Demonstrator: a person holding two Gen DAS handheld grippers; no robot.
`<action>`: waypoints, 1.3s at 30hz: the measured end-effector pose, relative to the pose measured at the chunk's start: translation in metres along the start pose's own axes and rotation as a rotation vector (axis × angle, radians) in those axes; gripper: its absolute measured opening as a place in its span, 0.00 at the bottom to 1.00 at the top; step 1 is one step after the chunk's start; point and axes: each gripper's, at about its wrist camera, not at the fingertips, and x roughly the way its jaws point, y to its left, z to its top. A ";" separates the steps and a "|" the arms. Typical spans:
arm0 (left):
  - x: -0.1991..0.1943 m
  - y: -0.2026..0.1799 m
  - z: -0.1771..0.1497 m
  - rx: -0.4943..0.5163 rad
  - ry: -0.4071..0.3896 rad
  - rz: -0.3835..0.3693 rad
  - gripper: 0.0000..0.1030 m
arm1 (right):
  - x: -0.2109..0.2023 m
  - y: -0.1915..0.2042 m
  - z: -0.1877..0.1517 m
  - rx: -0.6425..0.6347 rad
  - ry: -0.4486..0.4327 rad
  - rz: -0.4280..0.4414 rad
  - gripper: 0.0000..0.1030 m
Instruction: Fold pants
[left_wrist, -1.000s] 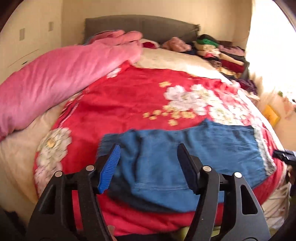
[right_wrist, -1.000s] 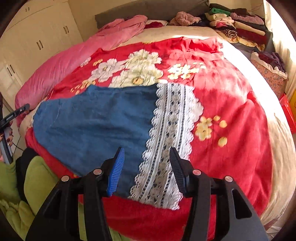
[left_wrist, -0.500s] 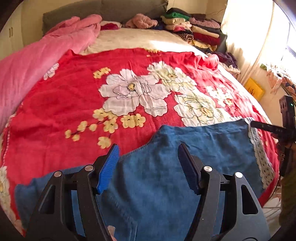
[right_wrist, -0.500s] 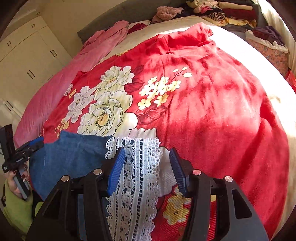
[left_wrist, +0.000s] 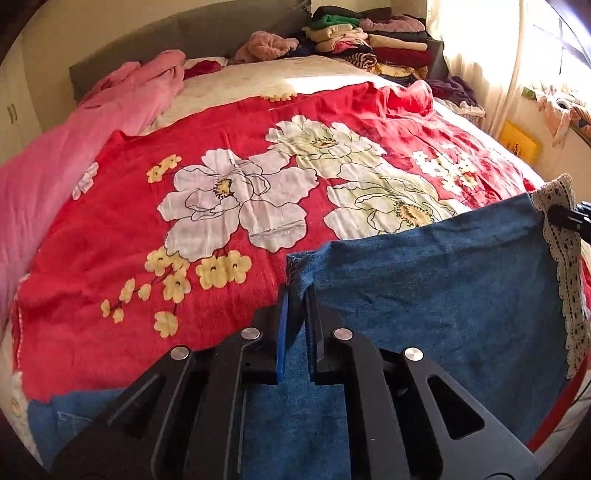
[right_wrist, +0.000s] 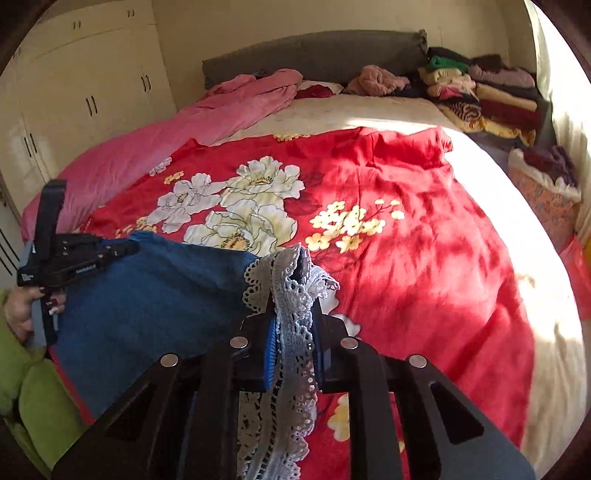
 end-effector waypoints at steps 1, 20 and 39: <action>0.003 0.000 0.001 -0.003 0.005 0.008 0.03 | 0.007 -0.001 0.001 -0.005 0.024 -0.010 0.14; -0.055 0.050 -0.044 -0.150 -0.060 0.029 0.50 | -0.045 -0.010 -0.042 0.122 0.080 -0.085 0.59; -0.075 0.101 -0.134 -0.369 0.118 0.006 0.59 | -0.048 0.024 -0.111 0.152 0.286 0.010 0.18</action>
